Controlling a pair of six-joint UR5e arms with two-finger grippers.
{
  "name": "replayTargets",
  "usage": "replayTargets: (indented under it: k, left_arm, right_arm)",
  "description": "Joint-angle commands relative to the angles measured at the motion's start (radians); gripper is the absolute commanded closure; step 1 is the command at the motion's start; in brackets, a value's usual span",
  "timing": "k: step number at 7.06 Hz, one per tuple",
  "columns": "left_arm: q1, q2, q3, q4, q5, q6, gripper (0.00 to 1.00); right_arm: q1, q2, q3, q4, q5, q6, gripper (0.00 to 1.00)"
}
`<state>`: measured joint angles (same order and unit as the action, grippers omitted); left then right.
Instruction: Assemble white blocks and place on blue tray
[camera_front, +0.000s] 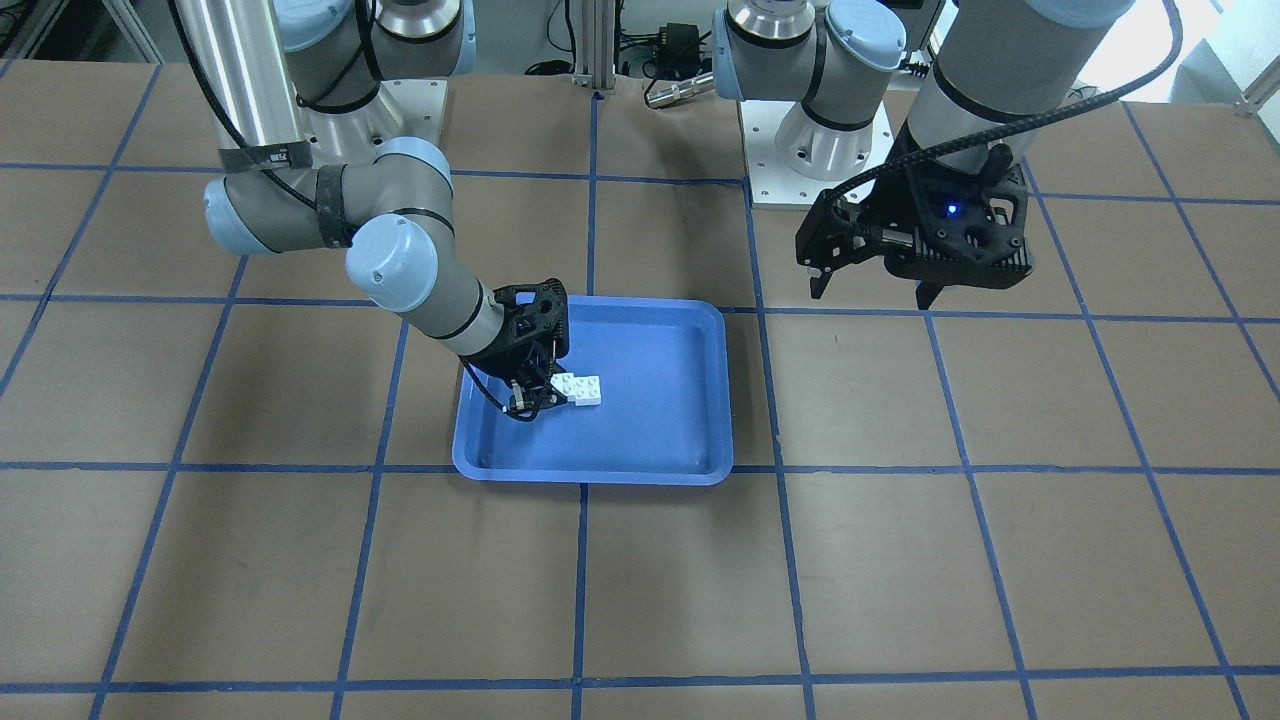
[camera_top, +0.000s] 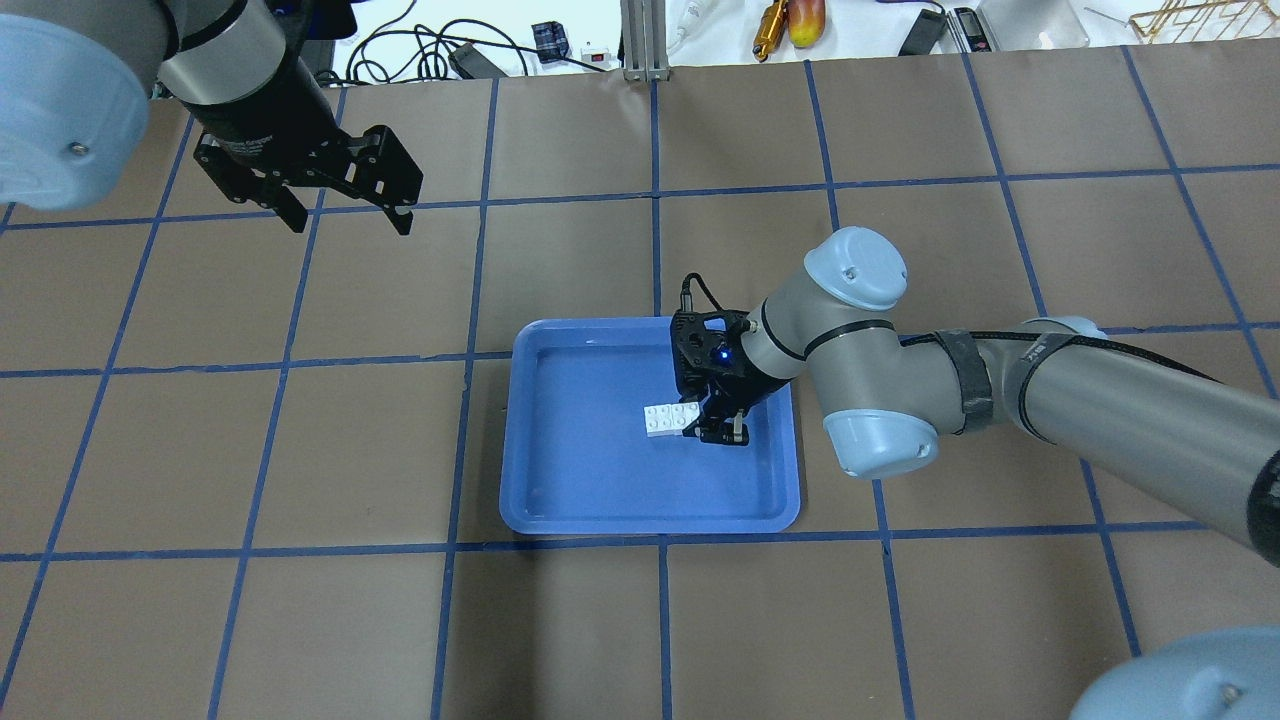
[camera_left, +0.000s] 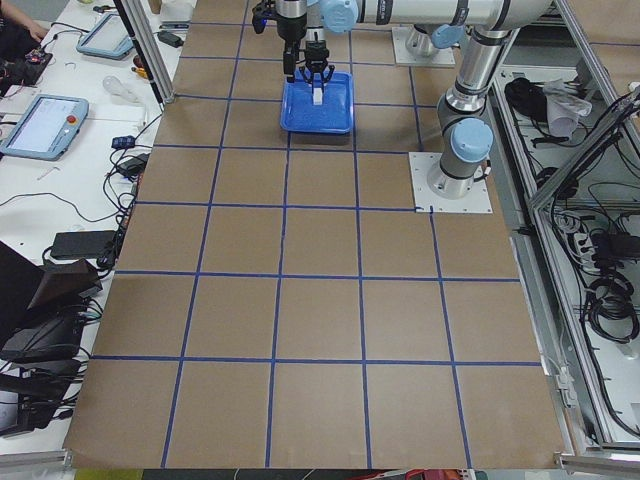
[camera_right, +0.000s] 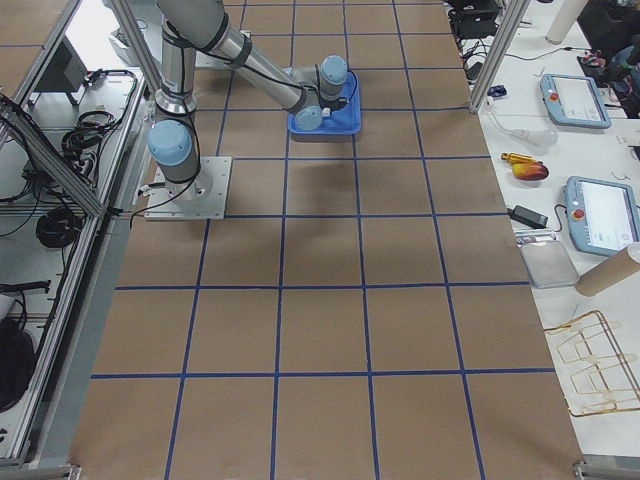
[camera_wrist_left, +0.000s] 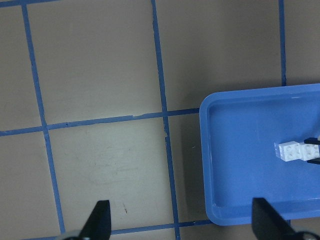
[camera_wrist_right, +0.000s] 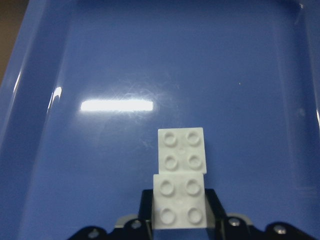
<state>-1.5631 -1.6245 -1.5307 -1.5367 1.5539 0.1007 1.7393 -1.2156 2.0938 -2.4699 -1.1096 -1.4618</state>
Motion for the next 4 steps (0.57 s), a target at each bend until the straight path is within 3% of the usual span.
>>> replayTargets:
  k: [1, 4]
  left_arm:
    - [0.000, 0.000, 0.000, 0.000, 0.000, 0.001, 0.00]
    - [-0.002, 0.003, 0.004, 0.001, -0.005, 0.001, 0.00]
  right_arm:
    - [0.000, 0.002, 0.000, -0.012, 0.001, 0.011, 0.80]
    - [0.000, 0.002, 0.000, -0.011, 0.004, 0.029, 0.76]
